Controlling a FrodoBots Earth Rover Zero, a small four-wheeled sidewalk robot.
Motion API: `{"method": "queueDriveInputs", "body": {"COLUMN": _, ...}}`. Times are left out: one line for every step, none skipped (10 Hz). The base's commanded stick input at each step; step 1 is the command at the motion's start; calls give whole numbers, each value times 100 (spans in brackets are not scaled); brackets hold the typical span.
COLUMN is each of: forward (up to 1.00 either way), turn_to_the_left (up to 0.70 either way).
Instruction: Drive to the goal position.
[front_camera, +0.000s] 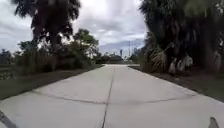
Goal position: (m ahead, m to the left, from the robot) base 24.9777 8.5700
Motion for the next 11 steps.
{"method": "queueDriveInputs", "body": {"forward": 85, "turn_to_the_left": 0}}
{"method": "queueDriveInputs", "body": {"forward": 85, "turn_to_the_left": 0}}
{"method": "queueDriveInputs", "body": {"forward": 85, "turn_to_the_left": 0}}
{"method": "queueDriveInputs", "body": {"forward": 85, "turn_to_the_left": 0}}
{"method": "queueDriveInputs", "body": {"forward": 85, "turn_to_the_left": 0}}
{"method": "queueDriveInputs", "body": {"forward": 85, "turn_to_the_left": 0}}
{"method": "queueDriveInputs", "body": {"forward": 85, "turn_to_the_left": 0}}
{"method": "queueDriveInputs", "body": {"forward": 85, "turn_to_the_left": 0}}
{"method": "queueDriveInputs", "body": {"forward": 85, "turn_to_the_left": 0}}
{"method": "queueDriveInputs", "body": {"forward": 85, "turn_to_the_left": 0}}
{"method": "queueDriveInputs", "body": {"forward": 85, "turn_to_the_left": 0}}
